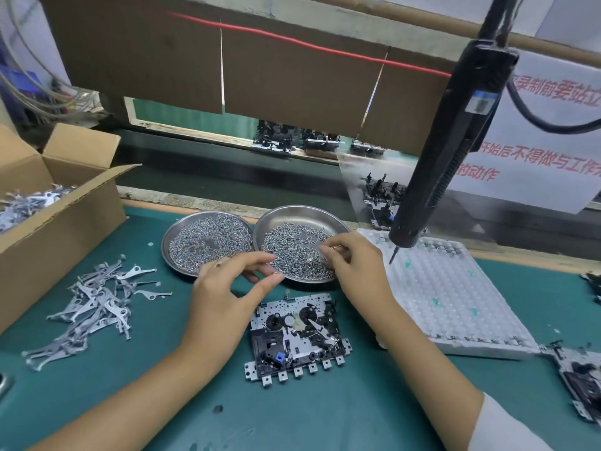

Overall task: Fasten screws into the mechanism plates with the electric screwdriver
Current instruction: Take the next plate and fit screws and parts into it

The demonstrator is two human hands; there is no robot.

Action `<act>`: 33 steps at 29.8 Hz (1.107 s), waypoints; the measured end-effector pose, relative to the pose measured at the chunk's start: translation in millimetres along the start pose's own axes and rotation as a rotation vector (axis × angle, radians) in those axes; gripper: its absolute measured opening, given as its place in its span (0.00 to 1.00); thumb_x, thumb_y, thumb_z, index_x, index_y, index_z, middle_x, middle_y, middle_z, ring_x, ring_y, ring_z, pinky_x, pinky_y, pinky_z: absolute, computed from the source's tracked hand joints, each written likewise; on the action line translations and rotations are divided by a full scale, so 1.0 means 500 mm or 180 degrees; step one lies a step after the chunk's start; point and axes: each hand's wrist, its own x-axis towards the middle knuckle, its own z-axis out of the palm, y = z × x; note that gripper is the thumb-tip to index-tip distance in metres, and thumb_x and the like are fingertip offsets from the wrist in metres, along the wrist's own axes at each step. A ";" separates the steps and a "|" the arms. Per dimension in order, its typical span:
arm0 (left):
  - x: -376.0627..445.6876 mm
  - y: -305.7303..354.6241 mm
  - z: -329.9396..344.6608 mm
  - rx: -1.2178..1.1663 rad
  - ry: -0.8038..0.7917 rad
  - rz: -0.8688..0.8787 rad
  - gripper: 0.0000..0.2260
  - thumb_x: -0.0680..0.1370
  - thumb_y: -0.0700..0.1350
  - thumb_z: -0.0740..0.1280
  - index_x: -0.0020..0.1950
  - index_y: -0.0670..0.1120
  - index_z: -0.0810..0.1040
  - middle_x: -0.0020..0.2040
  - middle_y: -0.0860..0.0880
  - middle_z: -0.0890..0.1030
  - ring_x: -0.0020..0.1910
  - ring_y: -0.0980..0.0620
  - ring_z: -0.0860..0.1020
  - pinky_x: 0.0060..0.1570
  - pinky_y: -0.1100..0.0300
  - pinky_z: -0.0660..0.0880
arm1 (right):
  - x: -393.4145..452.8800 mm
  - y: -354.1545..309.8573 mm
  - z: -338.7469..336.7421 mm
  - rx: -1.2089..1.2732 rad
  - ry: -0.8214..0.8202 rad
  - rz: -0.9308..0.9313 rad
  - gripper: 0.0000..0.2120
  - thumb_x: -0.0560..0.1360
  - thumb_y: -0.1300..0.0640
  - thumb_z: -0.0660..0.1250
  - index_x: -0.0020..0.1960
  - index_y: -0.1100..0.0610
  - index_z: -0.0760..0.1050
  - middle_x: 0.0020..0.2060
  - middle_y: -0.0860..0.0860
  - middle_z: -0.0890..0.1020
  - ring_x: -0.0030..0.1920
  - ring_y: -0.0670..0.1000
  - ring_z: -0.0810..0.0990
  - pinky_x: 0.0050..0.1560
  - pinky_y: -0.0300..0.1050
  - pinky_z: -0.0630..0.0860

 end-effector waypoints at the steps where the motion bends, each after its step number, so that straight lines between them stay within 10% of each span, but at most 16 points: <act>1: -0.001 0.000 0.002 0.0029 -0.0015 0.0046 0.10 0.68 0.50 0.72 0.48 0.56 0.80 0.39 0.59 0.82 0.40 0.60 0.78 0.57 0.48 0.70 | -0.004 -0.003 -0.002 0.0138 -0.0002 0.0027 0.04 0.76 0.59 0.68 0.46 0.58 0.81 0.41 0.51 0.81 0.41 0.45 0.78 0.44 0.30 0.72; 7: -0.005 -0.003 0.004 0.0236 -0.0020 0.0340 0.11 0.67 0.49 0.74 0.49 0.54 0.80 0.40 0.62 0.81 0.43 0.62 0.77 0.55 0.65 0.65 | -0.061 -0.041 -0.021 0.2435 -0.0707 0.0466 0.02 0.71 0.65 0.71 0.44 0.63 0.82 0.37 0.58 0.85 0.38 0.52 0.85 0.39 0.38 0.80; 33: -0.017 -0.003 0.014 0.0396 -0.0188 0.1106 0.13 0.70 0.52 0.71 0.52 0.51 0.79 0.41 0.56 0.83 0.36 0.51 0.78 0.50 0.55 0.66 | -0.102 -0.040 -0.001 0.2905 -0.1364 0.0683 0.05 0.63 0.54 0.75 0.38 0.54 0.85 0.34 0.52 0.84 0.34 0.48 0.81 0.39 0.36 0.77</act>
